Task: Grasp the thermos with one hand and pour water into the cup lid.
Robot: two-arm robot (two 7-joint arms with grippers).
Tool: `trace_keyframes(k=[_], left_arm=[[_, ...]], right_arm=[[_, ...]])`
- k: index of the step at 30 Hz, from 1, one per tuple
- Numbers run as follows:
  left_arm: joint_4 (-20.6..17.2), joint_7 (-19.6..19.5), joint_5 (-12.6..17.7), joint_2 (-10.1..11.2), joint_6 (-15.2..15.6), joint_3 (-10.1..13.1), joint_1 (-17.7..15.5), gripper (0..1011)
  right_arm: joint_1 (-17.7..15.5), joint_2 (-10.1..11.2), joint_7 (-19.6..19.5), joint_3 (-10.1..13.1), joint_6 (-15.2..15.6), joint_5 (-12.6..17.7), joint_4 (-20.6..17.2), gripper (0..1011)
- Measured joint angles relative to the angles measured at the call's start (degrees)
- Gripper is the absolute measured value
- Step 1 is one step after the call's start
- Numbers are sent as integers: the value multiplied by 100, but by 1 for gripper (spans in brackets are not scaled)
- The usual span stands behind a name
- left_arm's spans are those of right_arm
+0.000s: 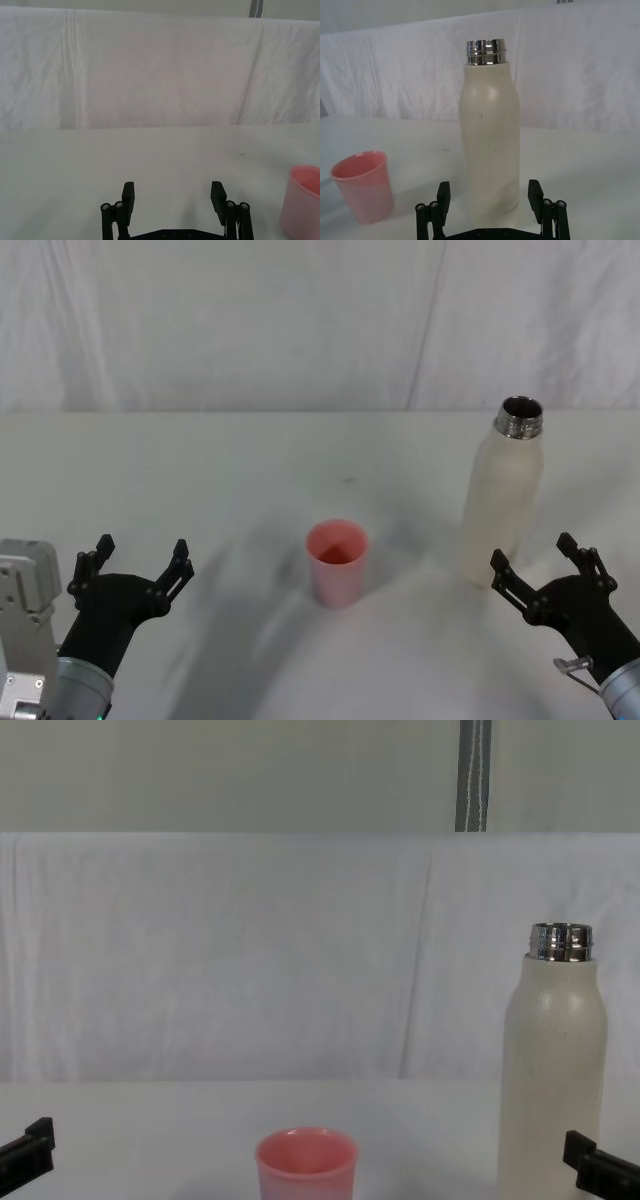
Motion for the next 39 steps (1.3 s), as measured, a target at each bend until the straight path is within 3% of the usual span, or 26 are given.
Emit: trace_keyframes(k=[39], left_arm=[[0,0,0,0,0,0,0,1001]], right_arm=[[-58,23,9,-43,-29,-48,7,1001]])
